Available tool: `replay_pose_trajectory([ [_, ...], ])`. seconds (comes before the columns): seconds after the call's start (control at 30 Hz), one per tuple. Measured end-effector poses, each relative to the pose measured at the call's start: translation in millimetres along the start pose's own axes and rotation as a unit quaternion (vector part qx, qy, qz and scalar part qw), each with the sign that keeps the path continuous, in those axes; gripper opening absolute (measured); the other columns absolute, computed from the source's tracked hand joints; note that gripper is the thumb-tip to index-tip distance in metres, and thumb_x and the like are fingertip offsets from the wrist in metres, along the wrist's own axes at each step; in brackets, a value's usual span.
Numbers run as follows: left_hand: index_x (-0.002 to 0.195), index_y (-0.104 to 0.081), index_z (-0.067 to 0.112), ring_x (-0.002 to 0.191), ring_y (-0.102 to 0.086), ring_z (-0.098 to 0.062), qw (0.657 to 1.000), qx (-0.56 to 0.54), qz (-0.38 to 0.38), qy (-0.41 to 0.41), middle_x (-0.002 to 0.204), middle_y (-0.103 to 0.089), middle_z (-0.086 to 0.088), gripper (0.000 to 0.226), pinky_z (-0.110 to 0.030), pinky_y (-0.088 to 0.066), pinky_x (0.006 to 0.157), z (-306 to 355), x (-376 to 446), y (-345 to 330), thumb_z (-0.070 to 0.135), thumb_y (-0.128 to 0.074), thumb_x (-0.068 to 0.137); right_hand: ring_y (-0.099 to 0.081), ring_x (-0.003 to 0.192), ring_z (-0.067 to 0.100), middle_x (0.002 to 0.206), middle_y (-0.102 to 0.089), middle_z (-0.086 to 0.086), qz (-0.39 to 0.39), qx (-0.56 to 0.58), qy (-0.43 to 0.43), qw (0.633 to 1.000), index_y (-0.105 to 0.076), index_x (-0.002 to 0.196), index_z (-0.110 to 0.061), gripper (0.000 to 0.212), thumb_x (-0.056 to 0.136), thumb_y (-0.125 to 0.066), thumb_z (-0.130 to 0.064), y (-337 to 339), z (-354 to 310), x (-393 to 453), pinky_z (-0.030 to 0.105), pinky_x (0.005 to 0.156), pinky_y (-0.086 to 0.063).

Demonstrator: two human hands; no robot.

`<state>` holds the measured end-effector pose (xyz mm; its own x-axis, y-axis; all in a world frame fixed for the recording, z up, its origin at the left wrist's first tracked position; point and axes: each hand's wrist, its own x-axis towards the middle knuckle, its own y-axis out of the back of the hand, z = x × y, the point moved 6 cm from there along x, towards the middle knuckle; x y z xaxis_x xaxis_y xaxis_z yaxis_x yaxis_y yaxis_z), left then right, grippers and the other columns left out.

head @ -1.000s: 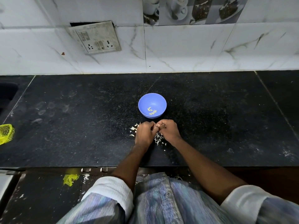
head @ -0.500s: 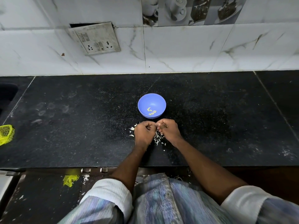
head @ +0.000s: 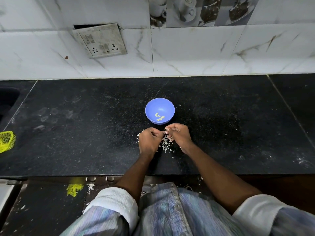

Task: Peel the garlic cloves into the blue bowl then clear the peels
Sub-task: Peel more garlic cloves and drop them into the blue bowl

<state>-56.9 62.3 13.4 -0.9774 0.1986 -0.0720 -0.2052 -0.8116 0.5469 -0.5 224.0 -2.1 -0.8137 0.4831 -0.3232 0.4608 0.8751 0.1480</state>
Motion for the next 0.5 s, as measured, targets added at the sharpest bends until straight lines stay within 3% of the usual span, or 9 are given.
replay_pose_trajectory([
  [0.1, 0.076, -0.072, 0.024, 0.065, -0.066, -0.001, 1.0, 0.01, 0.004, 0.001, 0.07, -0.07, 0.014, 0.016, -0.028, -0.057, 0.065, -2, 2, 1, 0.016, -0.085, 0.082, -0.062, 0.062, 0.01, 0.079, -0.074, 0.007, 0.008, 0.024, -0.004, 1.0, -0.075, 0.098, -0.007, 0.007, 0.093, -0.071, -0.004, 2, 2, -1, 0.021, 0.051, -0.047],
  [0.2, 0.1, -0.079, 0.022, 0.08, -0.071, -0.001, 1.0, 0.003, -0.013, -0.018, 0.084, -0.075, 0.014, 0.038, -0.033, -0.061, 0.082, -5, 1, -3, -0.009, -0.061, 0.086, -0.062, 0.063, 0.01, 0.078, -0.072, 0.004, 0.015, 0.021, -0.005, 1.0, -0.075, 0.098, -0.007, 0.007, 0.095, -0.069, -0.006, 0, 4, -3, 0.022, 0.051, -0.047],
  [0.27, 0.107, -0.079, 0.021, 0.083, -0.072, -0.005, 0.999, 0.007, -0.02, -0.025, 0.087, -0.077, 0.012, 0.039, -0.035, -0.06, 0.086, -5, 0, -5, -0.006, -0.057, 0.089, -0.061, 0.062, 0.01, 0.075, -0.07, 0.003, 0.017, 0.023, -0.006, 1.0, -0.074, 0.097, -0.006, 0.008, 0.097, -0.067, -0.007, -1, 5, -2, 0.023, 0.051, -0.047],
  [0.37, 0.109, -0.076, 0.027, 0.072, -0.069, -0.01, 0.998, -0.011, -0.037, -0.041, 0.079, -0.074, 0.01, 0.033, -0.037, -0.06, 0.076, 0, -2, -9, 0.006, -0.055, 0.096, -0.061, 0.062, 0.01, 0.072, -0.07, 0.003, 0.008, 0.02, -0.01, 1.0, -0.075, 0.093, -0.009, 0.012, 0.098, -0.064, -0.006, -3, 5, -2, 0.023, 0.053, -0.046],
  [0.5, 0.101, -0.079, 0.023, 0.074, -0.069, -0.007, 0.996, -0.014, -0.007, -0.083, 0.088, -0.075, 0.01, 0.012, -0.033, -0.06, 0.073, 14, -6, -5, 0.019, -0.077, 0.089, -0.062, 0.062, 0.01, 0.076, -0.073, 0.006, -0.013, 0.017, -0.018, 1.0, -0.075, 0.096, -0.005, 0.012, 0.098, -0.064, -0.004, -7, 3, -4, 0.021, 0.053, -0.047],
])
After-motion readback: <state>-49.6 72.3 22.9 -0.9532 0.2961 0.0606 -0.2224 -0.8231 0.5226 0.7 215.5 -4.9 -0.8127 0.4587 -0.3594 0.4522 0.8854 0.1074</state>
